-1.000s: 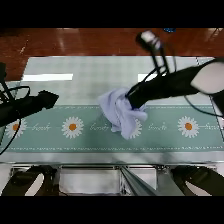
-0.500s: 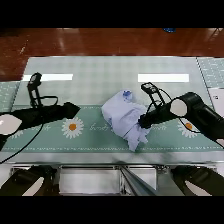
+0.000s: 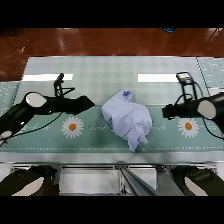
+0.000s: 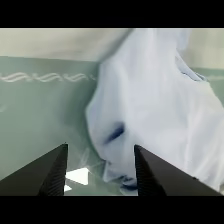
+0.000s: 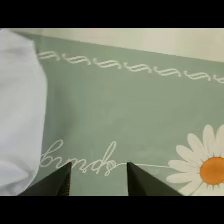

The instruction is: Fold the shirts.

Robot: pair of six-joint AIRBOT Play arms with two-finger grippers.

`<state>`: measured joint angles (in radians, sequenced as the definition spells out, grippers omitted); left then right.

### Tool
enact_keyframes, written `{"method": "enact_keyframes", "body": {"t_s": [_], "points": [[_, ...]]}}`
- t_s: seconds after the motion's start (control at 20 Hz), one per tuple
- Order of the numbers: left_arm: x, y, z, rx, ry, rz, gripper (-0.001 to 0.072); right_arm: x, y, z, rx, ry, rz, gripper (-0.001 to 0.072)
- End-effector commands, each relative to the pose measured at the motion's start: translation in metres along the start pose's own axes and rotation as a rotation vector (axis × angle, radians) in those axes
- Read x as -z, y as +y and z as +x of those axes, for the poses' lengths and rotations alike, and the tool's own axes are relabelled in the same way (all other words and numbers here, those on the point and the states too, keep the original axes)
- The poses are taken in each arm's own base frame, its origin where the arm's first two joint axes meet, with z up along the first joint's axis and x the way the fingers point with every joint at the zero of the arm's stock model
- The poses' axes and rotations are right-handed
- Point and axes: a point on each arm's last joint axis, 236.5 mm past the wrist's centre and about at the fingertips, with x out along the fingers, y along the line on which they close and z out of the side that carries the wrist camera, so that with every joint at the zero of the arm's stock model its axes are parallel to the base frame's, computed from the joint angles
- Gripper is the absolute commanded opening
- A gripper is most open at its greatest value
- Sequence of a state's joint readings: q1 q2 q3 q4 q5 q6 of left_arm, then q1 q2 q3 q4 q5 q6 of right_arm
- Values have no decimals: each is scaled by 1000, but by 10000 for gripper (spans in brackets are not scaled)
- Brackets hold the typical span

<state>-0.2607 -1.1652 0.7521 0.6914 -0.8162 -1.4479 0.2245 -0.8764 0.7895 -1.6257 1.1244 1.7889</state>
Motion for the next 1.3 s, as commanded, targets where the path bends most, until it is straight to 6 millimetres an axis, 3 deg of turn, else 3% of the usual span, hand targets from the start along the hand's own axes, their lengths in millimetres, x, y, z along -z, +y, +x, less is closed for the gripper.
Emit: {"method": "enact_keyframes", "body": {"t_s": [0.0, 0.2, 0.4, 0.45, 0.5, 0.55, 0.7, 0.8, 0.95, 1.05, 1.25], "points": [[6, -18, 30, 122, 196, -7, 506, -3, -7, 0, -138, -28, 207, 413], [22, -10, 63, 145, 420, -55, 506, 13, -7, 9, -202, 26, 264, 413], [35, -9, 88, 139, 519, -77, 501, 45, -4, 25, -213, 121, 283, 412], [35, -14, 91, 144, 524, -58, 373, 55, 1, 30, -232, 149, 299, 412], [32, -20, 92, 157, 516, -13, 55, 65, 7, 35, -254, 175, 315, 412], [27, -27, 91, 172, 506, 29, 24, 75, 16, 39, -289, 203, 330, 412], [9, -46, 83, 205, 480, 83, 23, 104, 56, 44, -458, 284, 374, 413], [0, -57, 80, 219, 463, 112, 23, 113, 69, 51, -518, 290, 422, 412], [-2, -61, 78, 225, 461, 122, 23, 98, 65, 64, -513, 220, 490, 412], [-2, -60, 78, 225, 461, 121, 23, 92, 77, 69, -563, 226, 506, 412], [-2, -60, 78, 224, 462, 118, 23, 101, 108, 90, -613, 288, 485, 412]]}}
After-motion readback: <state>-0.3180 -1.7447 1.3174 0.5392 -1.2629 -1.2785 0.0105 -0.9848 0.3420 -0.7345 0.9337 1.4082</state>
